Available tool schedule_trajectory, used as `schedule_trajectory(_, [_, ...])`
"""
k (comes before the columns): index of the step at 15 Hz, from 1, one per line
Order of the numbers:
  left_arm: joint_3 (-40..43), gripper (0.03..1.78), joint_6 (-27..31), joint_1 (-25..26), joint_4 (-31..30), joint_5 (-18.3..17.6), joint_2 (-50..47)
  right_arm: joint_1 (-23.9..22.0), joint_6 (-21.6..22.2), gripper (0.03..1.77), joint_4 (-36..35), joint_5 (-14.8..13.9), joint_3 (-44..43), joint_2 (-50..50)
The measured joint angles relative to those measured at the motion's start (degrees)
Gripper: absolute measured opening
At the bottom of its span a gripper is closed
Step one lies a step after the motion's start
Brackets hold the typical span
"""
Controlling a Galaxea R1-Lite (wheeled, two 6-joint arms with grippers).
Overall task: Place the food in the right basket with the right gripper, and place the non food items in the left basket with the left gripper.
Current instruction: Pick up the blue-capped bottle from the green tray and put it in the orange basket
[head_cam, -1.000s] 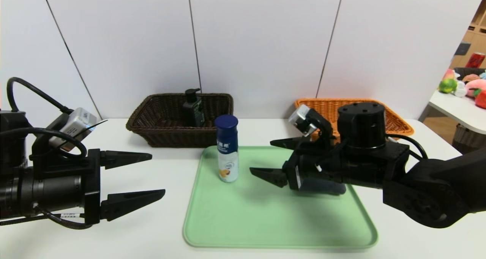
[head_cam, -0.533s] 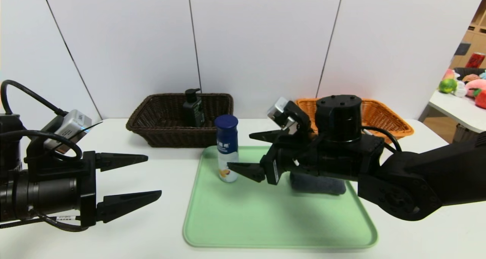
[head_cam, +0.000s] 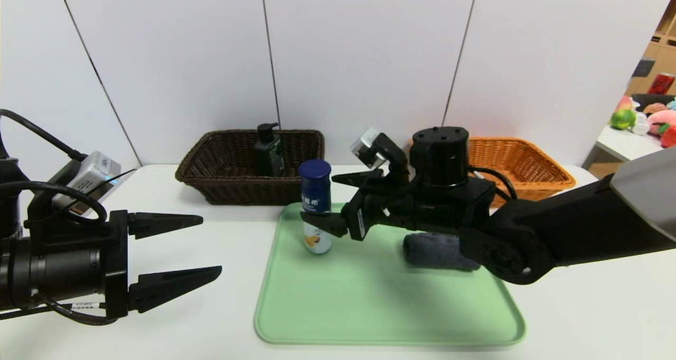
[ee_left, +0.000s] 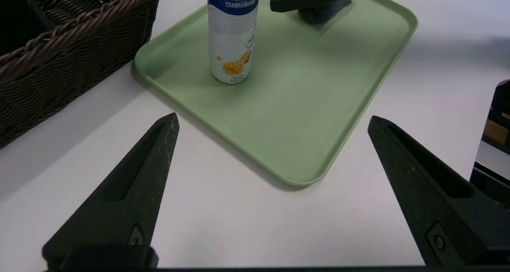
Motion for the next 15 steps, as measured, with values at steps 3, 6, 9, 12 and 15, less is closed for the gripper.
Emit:
schedule_trajectory(3, [-0.2,1.69,0.0,0.0,0.0,0.0,-0.2,0.6,0.1,1.70,0.0,0.0,-2.5,1.7])
schedule_trajectory(6, [-0.2,1.69,0.0,0.0,0.1,0.3,-0.1,1.0,0.0,1.70,0.1,-0.1,-4.1,3.1])
schedule_trajectory(9, [0.0,1.69,0.0,0.0,0.1,0.5,0.0,1.2,0.1,1.70,0.1,-0.1,-4.4,3.8])
schedule_trajectory(12, [0.0,1.69,0.0,0.0,0.1,0.5,0.1,1.2,0.6,1.45,0.1,-0.3,-4.4,3.8])
schedule_trajectory(15, [0.0,1.69,0.0,0.0,0.0,0.5,0.2,1.2,0.8,1.01,0.1,-0.3,-4.4,3.7])
